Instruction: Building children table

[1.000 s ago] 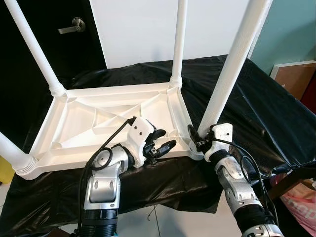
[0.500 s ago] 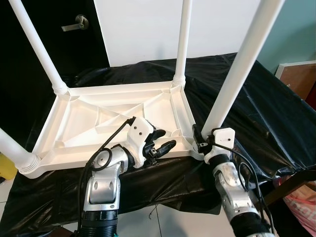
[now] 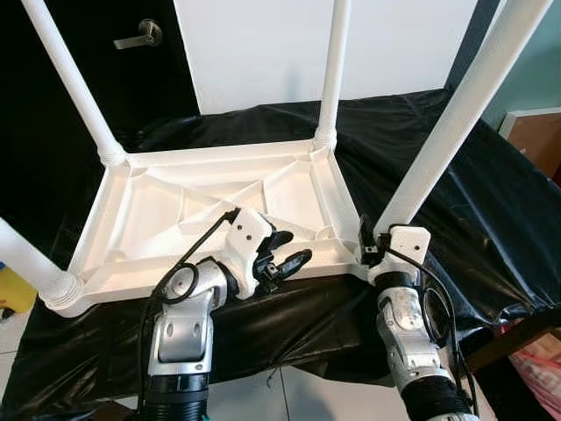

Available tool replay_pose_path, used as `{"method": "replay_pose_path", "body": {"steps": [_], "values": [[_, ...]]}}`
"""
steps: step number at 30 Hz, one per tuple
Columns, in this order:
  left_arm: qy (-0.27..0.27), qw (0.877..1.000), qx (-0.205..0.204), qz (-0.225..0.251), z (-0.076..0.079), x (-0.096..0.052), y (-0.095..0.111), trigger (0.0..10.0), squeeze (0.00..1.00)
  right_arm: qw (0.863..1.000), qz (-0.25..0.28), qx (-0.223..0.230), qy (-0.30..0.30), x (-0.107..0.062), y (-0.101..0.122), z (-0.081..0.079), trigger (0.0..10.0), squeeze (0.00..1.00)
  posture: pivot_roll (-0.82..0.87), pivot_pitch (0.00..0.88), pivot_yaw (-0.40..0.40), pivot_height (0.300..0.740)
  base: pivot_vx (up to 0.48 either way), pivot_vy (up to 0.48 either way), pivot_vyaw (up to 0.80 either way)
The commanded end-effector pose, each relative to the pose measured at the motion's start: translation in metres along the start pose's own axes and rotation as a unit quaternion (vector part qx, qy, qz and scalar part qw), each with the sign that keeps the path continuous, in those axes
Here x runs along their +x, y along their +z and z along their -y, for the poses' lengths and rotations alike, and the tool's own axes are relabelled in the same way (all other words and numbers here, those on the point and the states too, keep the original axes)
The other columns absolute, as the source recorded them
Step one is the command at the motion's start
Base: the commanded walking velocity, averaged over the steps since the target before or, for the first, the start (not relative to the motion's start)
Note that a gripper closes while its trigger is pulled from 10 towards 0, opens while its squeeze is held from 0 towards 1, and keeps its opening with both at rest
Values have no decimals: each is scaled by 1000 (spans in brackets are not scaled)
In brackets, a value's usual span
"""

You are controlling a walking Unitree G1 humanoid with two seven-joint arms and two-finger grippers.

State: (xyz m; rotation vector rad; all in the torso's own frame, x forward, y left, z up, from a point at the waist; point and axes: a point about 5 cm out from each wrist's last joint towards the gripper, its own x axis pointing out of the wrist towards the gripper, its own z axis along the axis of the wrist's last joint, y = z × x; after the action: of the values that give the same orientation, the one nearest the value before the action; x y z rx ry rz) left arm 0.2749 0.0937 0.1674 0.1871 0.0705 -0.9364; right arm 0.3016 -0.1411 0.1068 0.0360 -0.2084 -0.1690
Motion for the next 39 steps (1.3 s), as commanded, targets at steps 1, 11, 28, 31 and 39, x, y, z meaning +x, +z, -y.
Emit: {"method": "replay_pose_path", "body": {"steps": [1, 11, 28, 31, 39], "values": [[131, 991, -2, -6, -12, -3, -1, 10000, 0, 992, -80, -22, -96, -11, -29, 33, 10000, 0, -111, 61, 35, 740, 0, 0, 0], [136, 991, -3, -4, -12, -3, -1, 10000, 0, 990, -72, -19, -118, 0, -22, 26, 10000, 0, -104, 55, 24, 740, 0, 0, 0], [140, 990, -3, -1, -13, -2, 0, 10000, 0, 994, 33, 14, -107, 23, 33, 16, 10000, 0, -108, 48, 16, 740, 0, 0, 0], [139, 990, -3, -1, -13, -1, 0, 10000, 0, 993, 63, 16, -101, 26, 48, 13, 10000, 0, -111, 45, 15, 740, 0, 0, 0], [135, 991, -2, 0, -11, 1, -1, 10000, 0, 994, 79, 17, -79, 25, 58, 7, 10000, 0, -112, 39, 13, 740, 0, 0, 0]]}}
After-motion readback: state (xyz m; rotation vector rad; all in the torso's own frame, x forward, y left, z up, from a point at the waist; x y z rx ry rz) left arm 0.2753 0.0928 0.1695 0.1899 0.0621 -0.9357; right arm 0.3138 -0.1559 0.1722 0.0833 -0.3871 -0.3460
